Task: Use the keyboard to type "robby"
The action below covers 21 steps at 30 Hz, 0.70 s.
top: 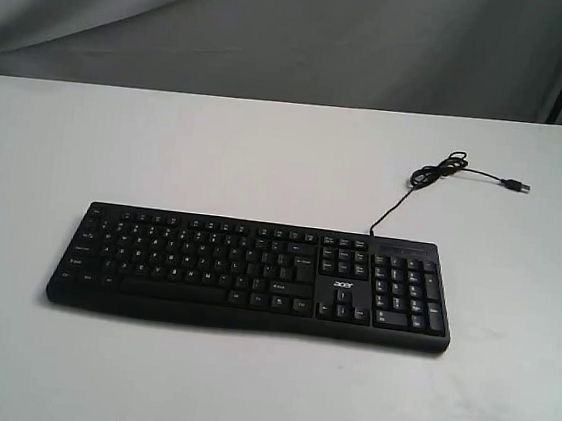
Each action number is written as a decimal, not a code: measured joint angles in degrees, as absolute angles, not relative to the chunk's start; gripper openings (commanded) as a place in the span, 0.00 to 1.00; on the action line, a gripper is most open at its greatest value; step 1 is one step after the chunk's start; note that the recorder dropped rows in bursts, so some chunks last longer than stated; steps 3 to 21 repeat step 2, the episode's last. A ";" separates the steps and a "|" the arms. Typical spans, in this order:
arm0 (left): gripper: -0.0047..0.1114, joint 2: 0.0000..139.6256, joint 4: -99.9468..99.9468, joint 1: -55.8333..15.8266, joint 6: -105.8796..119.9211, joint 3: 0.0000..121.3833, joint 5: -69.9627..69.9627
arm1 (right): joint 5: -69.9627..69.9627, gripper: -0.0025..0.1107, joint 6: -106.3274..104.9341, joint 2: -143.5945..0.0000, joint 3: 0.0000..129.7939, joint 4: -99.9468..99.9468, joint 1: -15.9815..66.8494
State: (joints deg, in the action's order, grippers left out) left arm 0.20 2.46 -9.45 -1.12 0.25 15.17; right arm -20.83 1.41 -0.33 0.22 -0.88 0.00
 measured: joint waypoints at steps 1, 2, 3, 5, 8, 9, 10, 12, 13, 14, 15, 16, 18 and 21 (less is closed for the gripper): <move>0.04 0.20 2.46 -9.45 -1.12 0.25 15.17 | -20.83 0.02 1.41 -0.33 0.22 -0.88 0.00; 0.04 0.20 2.46 -9.45 -1.12 0.25 15.17 | -20.83 0.02 1.41 -0.33 0.22 -0.88 0.00; 0.04 0.20 2.46 -9.45 -1.12 0.25 15.17 | -20.83 0.02 1.41 -0.33 0.22 -0.88 0.00; 0.04 0.20 2.46 -9.45 -1.12 0.25 15.17 | -20.83 0.02 1.41 -0.33 0.22 -0.88 0.00; 0.04 0.20 2.46 -9.45 -1.12 0.25 15.17 | -20.83 0.02 1.41 -0.33 0.22 -0.88 0.00; 0.04 0.20 2.46 -9.45 -1.12 0.25 15.17 | -20.83 0.02 1.41 -0.33 0.22 -0.88 0.00; 0.04 0.20 2.46 -9.45 -1.12 0.25 15.17 | -20.83 0.02 1.41 -0.33 0.22 -0.88 0.00; 0.04 0.20 2.46 -9.45 -1.12 0.25 15.17 | -20.83 0.02 1.41 -0.33 0.22 -0.88 0.00; 0.04 0.20 2.46 -9.45 -1.12 0.25 15.17 | -20.83 0.02 1.41 -0.33 0.22 -0.88 0.00; 0.04 0.20 2.46 -9.45 -1.12 0.25 15.17 | -20.83 0.02 1.41 -0.33 0.22 -0.88 0.00; 0.04 0.20 2.46 -9.45 -1.12 0.25 15.17 | -20.83 0.02 1.41 -0.33 0.22 -0.88 0.00; 0.04 0.20 2.46 -9.45 -1.12 0.25 15.17 | -20.83 0.02 1.41 -0.33 0.22 -0.88 0.00; 0.04 0.20 2.46 -9.45 -1.12 0.25 15.17 | -20.83 0.02 1.41 -0.33 0.22 -0.88 0.00; 0.04 0.20 2.46 -9.45 -1.12 0.25 15.17 | -20.83 0.02 1.41 -0.33 0.22 -0.88 0.00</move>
